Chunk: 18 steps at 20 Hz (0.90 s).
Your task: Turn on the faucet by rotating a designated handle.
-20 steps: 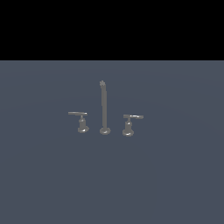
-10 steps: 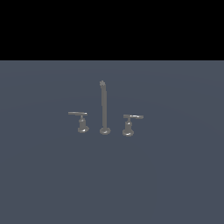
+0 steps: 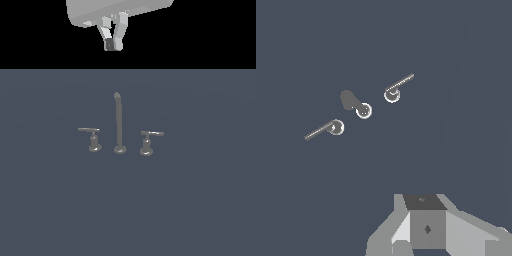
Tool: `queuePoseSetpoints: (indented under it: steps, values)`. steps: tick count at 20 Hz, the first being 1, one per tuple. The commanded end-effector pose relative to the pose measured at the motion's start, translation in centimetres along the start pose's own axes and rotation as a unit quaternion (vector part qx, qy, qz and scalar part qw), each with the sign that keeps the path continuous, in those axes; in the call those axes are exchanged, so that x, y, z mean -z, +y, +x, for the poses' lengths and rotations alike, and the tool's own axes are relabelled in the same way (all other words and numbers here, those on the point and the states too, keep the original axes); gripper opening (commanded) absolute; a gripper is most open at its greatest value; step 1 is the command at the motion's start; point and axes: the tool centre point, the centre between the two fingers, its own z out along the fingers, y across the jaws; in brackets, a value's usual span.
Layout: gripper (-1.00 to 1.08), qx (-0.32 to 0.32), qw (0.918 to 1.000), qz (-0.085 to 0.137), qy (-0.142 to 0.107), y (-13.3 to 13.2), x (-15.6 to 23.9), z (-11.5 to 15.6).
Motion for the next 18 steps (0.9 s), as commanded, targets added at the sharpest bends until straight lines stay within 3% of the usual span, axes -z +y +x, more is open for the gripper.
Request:
queuePoseSetpoints:
  steps: [1,10,18]
  values:
    - [-1.0,-0.034,0.9994,0.001,0.0,-0.6,-1.6,1.1]
    - [-1.0,-0.149,0.9889,0.001,-0.001,-2.0,-7.1,5.5]
    - [-1.0,-0.25,0.9682,0.001,-0.001,-2.3,-12.1,9.6]
